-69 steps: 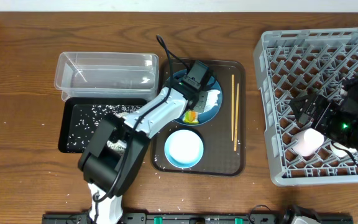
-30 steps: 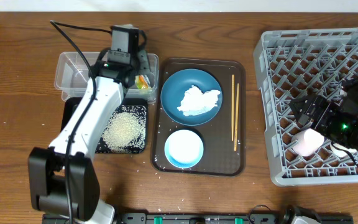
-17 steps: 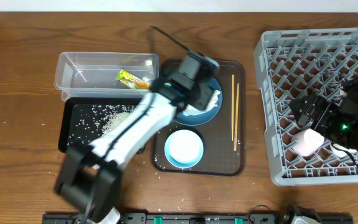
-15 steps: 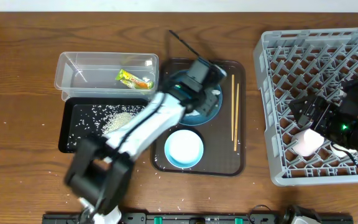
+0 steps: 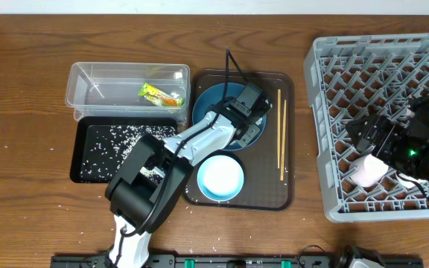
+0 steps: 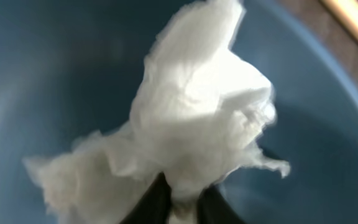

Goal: Sort waste into correct bins and load items into the dishwasher rack
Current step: 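Grasp the white tissue from the blue plate with left gripper, then drop the tissue into the clear plastic bin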

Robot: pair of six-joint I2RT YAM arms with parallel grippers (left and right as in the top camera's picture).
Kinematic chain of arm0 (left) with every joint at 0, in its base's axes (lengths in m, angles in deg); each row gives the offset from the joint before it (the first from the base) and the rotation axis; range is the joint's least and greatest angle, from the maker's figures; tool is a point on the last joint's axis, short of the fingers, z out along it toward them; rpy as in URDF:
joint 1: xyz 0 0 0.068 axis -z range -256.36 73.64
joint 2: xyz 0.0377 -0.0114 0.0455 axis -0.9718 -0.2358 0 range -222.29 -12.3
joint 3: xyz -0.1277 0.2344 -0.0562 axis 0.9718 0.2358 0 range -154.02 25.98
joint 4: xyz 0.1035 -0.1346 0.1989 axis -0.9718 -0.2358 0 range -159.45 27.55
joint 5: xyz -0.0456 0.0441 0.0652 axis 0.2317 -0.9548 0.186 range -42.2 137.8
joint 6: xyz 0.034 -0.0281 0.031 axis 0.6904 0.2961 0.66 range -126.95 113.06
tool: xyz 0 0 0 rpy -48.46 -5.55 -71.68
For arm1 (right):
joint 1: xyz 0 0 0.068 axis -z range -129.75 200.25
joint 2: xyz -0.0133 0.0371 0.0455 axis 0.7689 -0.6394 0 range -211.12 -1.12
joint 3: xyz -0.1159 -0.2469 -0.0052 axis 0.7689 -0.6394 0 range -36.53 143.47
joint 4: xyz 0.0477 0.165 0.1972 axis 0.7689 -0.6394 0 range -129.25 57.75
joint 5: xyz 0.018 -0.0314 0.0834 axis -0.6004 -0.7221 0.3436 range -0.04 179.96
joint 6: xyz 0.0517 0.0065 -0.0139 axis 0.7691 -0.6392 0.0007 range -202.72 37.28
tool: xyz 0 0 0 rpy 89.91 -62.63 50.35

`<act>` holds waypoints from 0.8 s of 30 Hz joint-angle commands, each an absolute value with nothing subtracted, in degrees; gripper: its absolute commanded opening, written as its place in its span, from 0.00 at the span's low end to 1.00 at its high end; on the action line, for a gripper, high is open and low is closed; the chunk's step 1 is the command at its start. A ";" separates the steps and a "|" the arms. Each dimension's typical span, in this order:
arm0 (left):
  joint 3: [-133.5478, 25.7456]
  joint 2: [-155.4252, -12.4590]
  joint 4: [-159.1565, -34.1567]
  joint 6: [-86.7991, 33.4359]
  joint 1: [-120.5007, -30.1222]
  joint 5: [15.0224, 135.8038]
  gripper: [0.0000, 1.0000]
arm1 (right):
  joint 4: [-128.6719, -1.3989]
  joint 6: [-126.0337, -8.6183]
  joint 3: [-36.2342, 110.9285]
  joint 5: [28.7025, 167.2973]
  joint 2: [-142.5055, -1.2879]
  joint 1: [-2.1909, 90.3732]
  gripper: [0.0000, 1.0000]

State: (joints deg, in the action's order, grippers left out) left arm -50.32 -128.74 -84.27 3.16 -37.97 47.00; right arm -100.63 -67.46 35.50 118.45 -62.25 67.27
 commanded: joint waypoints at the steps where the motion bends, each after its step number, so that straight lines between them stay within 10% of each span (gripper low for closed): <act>1: -52.48 -123.34 -86.92 0.15 -38.27 45.80 0.06 | -100.83 -68.22 35.24 118.45 -62.31 66.57 0.97; 17: -53.00 -112.04 -87.07 -3.52 -58.86 44.03 0.09 | -100.65 -68.20 35.24 118.25 -62.31 66.57 0.97; 22: -53.05 -113.81 -85.35 -5.19 -64.31 48.22 0.65 | -100.65 -68.20 35.24 118.25 -62.31 66.57 0.97; 24: -53.42 -112.02 -86.79 -7.20 -65.05 49.53 0.73 | -100.65 -68.22 35.24 118.23 -62.31 66.57 0.98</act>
